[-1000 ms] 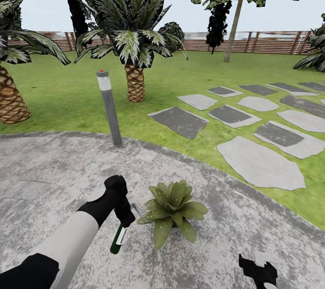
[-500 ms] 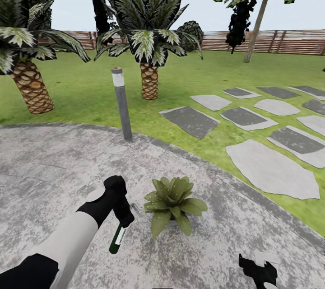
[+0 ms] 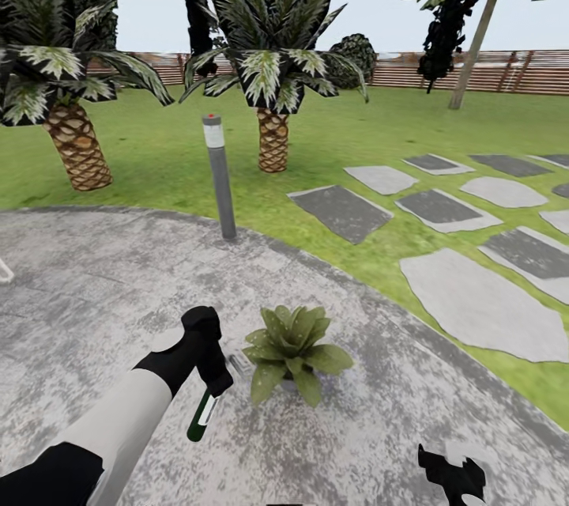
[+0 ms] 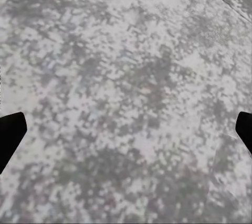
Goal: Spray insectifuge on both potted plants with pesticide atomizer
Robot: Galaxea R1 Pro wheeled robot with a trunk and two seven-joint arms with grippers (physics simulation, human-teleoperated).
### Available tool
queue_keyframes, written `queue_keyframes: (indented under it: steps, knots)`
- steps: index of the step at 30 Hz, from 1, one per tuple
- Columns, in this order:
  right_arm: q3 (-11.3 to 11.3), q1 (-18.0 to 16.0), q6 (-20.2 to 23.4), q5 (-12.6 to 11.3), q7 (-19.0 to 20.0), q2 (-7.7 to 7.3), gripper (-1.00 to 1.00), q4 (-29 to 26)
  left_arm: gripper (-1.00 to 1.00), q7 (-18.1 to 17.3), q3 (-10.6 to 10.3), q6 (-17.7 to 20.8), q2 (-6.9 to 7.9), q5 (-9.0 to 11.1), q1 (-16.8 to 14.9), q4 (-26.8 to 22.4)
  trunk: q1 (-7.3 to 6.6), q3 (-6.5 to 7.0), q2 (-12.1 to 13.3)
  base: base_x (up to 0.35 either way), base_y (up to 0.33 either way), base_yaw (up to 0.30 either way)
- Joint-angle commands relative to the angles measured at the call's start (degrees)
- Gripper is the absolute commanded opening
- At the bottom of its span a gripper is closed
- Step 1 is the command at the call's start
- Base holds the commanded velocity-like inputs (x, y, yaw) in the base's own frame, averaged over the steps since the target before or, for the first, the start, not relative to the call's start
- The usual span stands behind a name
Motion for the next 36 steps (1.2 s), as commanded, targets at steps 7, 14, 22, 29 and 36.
queue_keyframes:
  steps: [7,14,22,29,36]
  knots:
    - [-0.1,0.0,-0.2,0.0,0.0,0.0,1.0,0.0,-1.0,-0.6,-0.1,0.5,-0.13,-0.6,0.2,0.0,0.01,-0.05,0.0,0.187,-0.229,0.274]
    - [-0.1,0.0,-0.2,0.1,0.1,0.0,1.0,0.1,-1.0,-0.5,-0.2,0.5,-0.11,-0.6,0.3,-0.1,0.01,-0.05,0.0,0.019,-0.267,0.03]
    - [-0.1,0.0,-0.2,0.1,0.1,0.0,1.0,0.1,-1.0,-0.5,-0.2,0.5,0.01,-0.6,0.4,-0.2,0.01,-0.05,0.0,0.062,-0.182,0.198]
    - [-0.2,0.0,-0.2,0.1,0.1,-0.08,1.0,0.1,-1.0,-0.3,-0.1,0.5,3.81,-1.7,0.5,0.4,0.01,-0.05,0.0,0.003,-0.004,0.105]
    - [-0.2,0.0,-0.2,0.1,0.1,-0.08,1.0,0.1,-1.0,-0.1,-0.3,0.5,4.87,-1.8,0.6,0.5,0.01,-0.05,0.0,0.0,0.0,0.087]
